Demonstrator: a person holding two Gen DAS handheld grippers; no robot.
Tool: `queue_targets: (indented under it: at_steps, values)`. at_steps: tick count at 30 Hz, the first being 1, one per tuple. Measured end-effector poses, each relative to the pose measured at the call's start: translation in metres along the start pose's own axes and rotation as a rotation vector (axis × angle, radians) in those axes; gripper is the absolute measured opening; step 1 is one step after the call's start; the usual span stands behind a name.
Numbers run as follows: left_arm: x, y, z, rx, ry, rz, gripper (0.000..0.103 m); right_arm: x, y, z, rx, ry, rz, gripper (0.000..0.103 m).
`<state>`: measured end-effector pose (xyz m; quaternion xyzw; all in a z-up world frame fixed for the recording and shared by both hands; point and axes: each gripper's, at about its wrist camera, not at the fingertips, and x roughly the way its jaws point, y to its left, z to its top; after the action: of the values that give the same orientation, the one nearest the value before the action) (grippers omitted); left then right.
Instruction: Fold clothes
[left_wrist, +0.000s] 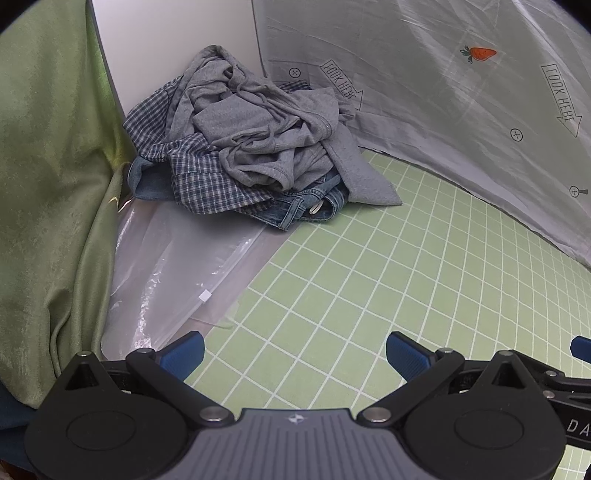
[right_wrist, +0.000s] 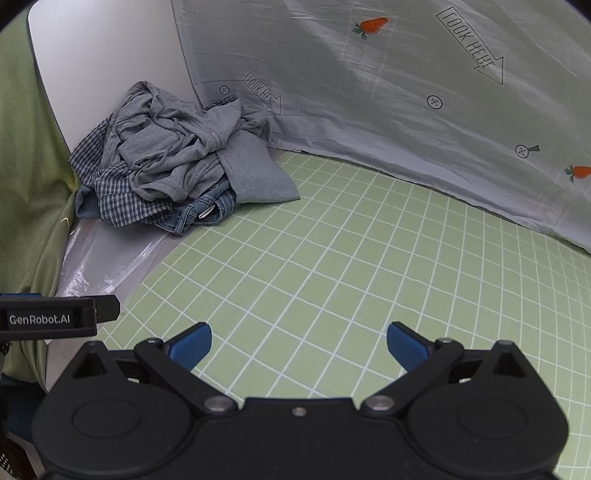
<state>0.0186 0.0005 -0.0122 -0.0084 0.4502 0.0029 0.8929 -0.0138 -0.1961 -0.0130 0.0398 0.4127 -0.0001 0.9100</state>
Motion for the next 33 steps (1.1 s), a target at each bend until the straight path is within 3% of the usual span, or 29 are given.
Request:
queue_targets:
  at_steps: [8, 13, 25, 33]
  values:
    - [0.021, 0.013, 0.021, -0.065, 0.018, -0.026, 0.103, 0.025, 0.004, 0.021, -0.042, 0.015, -0.002, 0.102]
    - [0.051, 0.036, 0.049, -0.106, 0.034, 0.022, 0.103, 0.051, 0.004, 0.048, -0.072, 0.015, -0.022, 0.102]
    - [0.152, 0.102, 0.165, -0.263, -0.012, 0.070, 0.102, 0.158, 0.005, 0.155, -0.075, -0.004, -0.073, 0.102]
    - [0.216, 0.128, 0.215, -0.374, -0.026, 0.012, 0.079, 0.254, 0.028, 0.239, -0.077, -0.020, -0.037, 0.096]
